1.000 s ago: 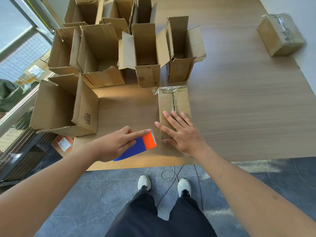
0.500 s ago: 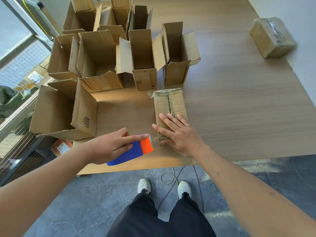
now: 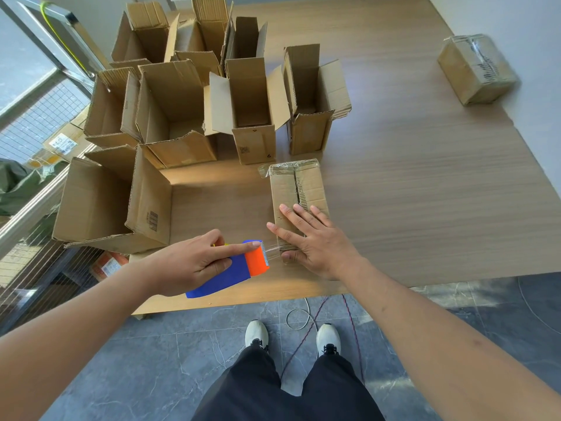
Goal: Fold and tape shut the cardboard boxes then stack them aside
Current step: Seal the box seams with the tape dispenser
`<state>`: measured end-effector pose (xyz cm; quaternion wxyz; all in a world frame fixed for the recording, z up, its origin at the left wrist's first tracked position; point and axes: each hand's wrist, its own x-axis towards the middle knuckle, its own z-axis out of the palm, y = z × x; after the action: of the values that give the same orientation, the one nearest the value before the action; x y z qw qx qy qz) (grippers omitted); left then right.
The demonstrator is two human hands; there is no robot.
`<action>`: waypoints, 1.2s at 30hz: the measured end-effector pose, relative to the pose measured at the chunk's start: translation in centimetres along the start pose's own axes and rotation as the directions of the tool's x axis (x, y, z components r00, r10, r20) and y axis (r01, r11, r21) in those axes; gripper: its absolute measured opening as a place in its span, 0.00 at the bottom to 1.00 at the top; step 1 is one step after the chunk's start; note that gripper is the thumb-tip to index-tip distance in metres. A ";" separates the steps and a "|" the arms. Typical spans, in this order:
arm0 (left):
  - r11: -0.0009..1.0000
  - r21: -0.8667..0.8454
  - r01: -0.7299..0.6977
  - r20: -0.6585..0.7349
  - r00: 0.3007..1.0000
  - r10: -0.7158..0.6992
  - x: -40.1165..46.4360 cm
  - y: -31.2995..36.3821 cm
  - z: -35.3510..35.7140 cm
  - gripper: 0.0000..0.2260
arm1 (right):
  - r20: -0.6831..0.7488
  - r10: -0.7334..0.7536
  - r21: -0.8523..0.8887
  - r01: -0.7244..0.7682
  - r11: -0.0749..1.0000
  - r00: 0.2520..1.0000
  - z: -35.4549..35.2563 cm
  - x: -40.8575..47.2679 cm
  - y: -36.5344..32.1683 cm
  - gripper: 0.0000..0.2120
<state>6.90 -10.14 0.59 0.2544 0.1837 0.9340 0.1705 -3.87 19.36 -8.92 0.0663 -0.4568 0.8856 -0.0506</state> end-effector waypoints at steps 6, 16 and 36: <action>0.999 -0.024 0.035 0.045 0.998 -0.034 -0.3 -0.1 -0.2 0.22 | 0.014 0.003 0.016 -0.003 1.000 1.000 -0.3 0.0 0.1 0.30; 0.983 0.047 0.175 0.062 0.982 -0.178 0.5 -0.5 0.4 0.23 | 0.024 0.025 0.032 -0.026 0.999 0.999 -0.9 -0.1 -0.3 0.29; 0.866 0.070 0.495 -0.016 0.868 -0.496 4.8 -2.8 4.4 0.23 | 0.044 0.108 0.152 -0.113 0.982 0.993 -1.5 0.3 -1.5 0.31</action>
<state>4.70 -9.54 -6.07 0.2841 -0.0528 0.9551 0.0657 -3.09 18.25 -7.28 0.1200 -0.4013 0.9017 -0.1072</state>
